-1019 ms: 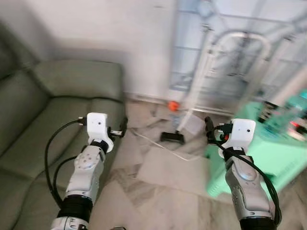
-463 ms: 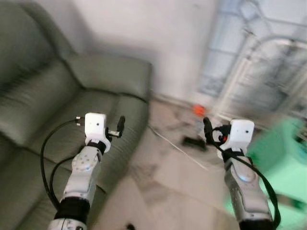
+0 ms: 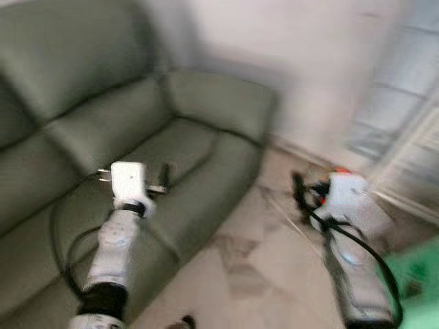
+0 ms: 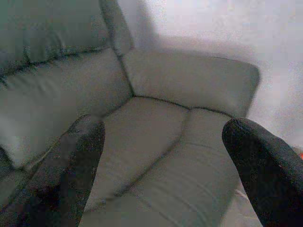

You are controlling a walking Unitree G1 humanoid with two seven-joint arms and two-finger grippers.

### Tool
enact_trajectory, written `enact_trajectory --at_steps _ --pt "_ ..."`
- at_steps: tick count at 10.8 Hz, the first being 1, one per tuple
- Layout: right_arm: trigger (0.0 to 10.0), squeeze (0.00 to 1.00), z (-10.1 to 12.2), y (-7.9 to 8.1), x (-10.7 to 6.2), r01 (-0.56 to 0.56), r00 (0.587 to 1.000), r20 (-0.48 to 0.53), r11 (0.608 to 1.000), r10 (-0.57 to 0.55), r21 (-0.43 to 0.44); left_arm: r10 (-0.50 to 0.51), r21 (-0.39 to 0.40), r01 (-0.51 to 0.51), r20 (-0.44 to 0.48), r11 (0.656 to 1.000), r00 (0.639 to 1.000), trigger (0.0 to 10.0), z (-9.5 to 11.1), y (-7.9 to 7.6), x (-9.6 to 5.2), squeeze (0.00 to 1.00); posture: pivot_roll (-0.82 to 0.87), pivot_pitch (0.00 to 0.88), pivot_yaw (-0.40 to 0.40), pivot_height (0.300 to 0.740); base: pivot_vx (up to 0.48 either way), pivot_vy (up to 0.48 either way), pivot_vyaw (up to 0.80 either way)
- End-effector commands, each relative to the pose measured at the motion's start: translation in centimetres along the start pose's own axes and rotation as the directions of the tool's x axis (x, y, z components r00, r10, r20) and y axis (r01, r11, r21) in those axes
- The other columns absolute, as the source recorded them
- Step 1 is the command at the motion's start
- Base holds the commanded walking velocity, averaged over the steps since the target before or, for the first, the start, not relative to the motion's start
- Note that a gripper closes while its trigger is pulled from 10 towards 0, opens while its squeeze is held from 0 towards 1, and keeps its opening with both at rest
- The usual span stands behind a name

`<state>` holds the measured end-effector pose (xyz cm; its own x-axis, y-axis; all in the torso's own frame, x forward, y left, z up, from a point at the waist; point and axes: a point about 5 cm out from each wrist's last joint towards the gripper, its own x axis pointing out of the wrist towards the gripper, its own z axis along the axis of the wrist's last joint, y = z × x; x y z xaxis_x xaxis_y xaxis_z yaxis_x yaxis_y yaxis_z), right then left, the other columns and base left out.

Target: Move the pillow to the sofa

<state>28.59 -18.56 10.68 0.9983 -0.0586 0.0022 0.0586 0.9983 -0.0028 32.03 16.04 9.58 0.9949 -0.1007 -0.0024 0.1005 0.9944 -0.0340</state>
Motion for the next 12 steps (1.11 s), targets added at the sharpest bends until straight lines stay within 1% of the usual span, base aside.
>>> enact_trajectory --at_steps 1,2,3,4,5,6,7,9,12 --pt "10.0 0.00 0.8 0.9 0.2 -0.024 0.999 0.031 1.000 0.023 0.013 0.033 0.009 -0.033 -0.016 0.999 0.999 10.0 -0.1 1.4 -0.3 0.00 -0.14 0.069 0.003 0.740 0.000 0.000 0.80" --pt "10.0 0.00 0.8 1.0 0.2 -0.028 0.999 0.031 0.999 0.028 0.016 -0.002 0.003 0.002 -0.017 1.000 1.000 10.0 -0.2 1.7 -0.5 0.00 -0.13 0.069 0.001 0.740 0.000 0.000 0.80" --pt "10.0 0.00 0.9 1.1 0.2 -0.030 0.999 0.030 0.999 0.029 0.016 0.010 0.010 -0.010 -0.003 1.000 1.000 10.0 -0.1 1.9 -0.7 0.00 -0.13 0.068 0.001 0.740 0.000 0.000 0.80" --pt "10.0 0.00 0.9 1.0 0.2 -0.029 0.999 0.030 0.999 0.029 0.016 0.048 0.032 -0.047 -0.017 0.998 0.999 10.0 -0.2 2.4 -0.7 0.00 -0.13 0.068 0.000 0.740 0.000 0.000 0.80" --pt "10.0 0.00 0.9 1.0 0.3 -0.028 0.999 0.032 0.999 0.028 0.015 0.075 0.033 -0.074 -0.035 0.997 0.997 10.0 -0.3 2.5 -0.7 0.00 -0.13 0.069 -0.001 0.740 0.000 0.000 0.80" --pt "10.0 0.00 1.0 1.0 0.3 -0.029 0.999 0.033 0.999 0.028 0.015 0.061 0.072 -0.059 -0.028 0.996 0.998 10.0 -0.1 2.3 -0.7 0.00 -0.13 0.070 -0.002 0.740 0.000 0.000 0.80" --pt "10.0 0.00 1.0 1.0 0.2 -0.030 0.999 0.032 0.999 0.029 0.016 0.066 0.094 -0.063 -0.029 0.994 0.997 10.0 -0.1 2.4 -0.9 0.00 -0.13 0.072 -0.003 0.740 0.000 0.000 0.80" --pt "10.0 0.00 1.0 0.9 0.2 -0.031 0.999 0.031 0.999 0.030 0.015 0.093 0.102 -0.089 -0.038 0.991 0.995 10.0 -0.3 3.0 -1.2 0.00 -0.12 0.074 -0.006 0.740 0.000 0.000 0.80" --pt "10.0 0.00 1.1 1.0 0.3 -0.036 0.999 0.034 0.999 0.035 0.010 0.101 0.105 -0.096 -0.045 0.990 0.994 10.0 -0.5 3.0 -1.4 0.00 -0.13 0.072 -0.009 0.740 0.000 0.000 0.80"
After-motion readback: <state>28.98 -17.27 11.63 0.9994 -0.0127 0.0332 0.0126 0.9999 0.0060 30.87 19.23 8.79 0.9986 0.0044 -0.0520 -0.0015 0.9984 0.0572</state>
